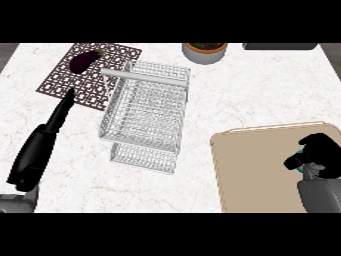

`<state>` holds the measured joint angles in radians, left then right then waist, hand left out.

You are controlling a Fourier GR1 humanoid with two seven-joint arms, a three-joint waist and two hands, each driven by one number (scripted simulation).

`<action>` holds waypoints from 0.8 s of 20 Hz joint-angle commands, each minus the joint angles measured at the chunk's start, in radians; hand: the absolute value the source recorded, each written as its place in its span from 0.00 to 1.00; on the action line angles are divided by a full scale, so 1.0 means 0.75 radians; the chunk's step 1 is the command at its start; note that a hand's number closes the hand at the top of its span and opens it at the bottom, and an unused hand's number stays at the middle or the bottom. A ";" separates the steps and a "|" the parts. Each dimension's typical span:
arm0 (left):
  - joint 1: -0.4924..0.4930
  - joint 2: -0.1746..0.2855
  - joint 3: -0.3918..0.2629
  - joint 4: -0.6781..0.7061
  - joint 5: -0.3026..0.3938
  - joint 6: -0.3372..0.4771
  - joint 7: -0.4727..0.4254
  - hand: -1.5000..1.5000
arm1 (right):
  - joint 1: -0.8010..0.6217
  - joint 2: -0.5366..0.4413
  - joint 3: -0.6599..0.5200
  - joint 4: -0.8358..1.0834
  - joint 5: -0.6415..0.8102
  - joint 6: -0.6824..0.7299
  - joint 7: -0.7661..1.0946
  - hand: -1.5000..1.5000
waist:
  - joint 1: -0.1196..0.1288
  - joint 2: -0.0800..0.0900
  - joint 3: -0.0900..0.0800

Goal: Pick the cupcake from the tray and place it in the tiered basket

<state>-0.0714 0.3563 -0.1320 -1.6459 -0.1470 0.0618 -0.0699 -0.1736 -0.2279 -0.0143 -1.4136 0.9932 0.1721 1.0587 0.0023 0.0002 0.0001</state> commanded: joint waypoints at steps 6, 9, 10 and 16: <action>0.077 -0.057 0.031 -0.114 -0.052 -0.057 0.022 0.50 | -0.003 -0.007 0.042 -0.045 0.170 -0.047 -0.016 1.00 | 0.001 -0.002 0.000; -0.029 -0.088 0.031 -0.016 -0.089 -0.045 0.038 0.50 | -0.100 -0.023 0.052 -0.006 0.248 -0.050 -0.013 1.00 | -0.001 0.000 0.000; 0.032 -0.095 0.023 -0.043 -0.094 -0.045 0.002 0.50 | -0.091 -0.032 0.045 -0.012 0.263 -0.072 -0.031 1.00 | 0.001 -0.001 0.000; 0.010 -0.073 0.066 0.008 -0.059 -0.056 0.002 0.50 | 0.064 -0.214 0.199 -0.209 0.059 -0.015 -0.676 1.00 | -0.017 -0.006 0.001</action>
<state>-0.0735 0.2955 -0.0991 -1.6512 -0.2061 0.0289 -0.0614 -0.1728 -0.3271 0.0732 -1.5079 1.1034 0.1548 0.7801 -0.0040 -0.0024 0.0001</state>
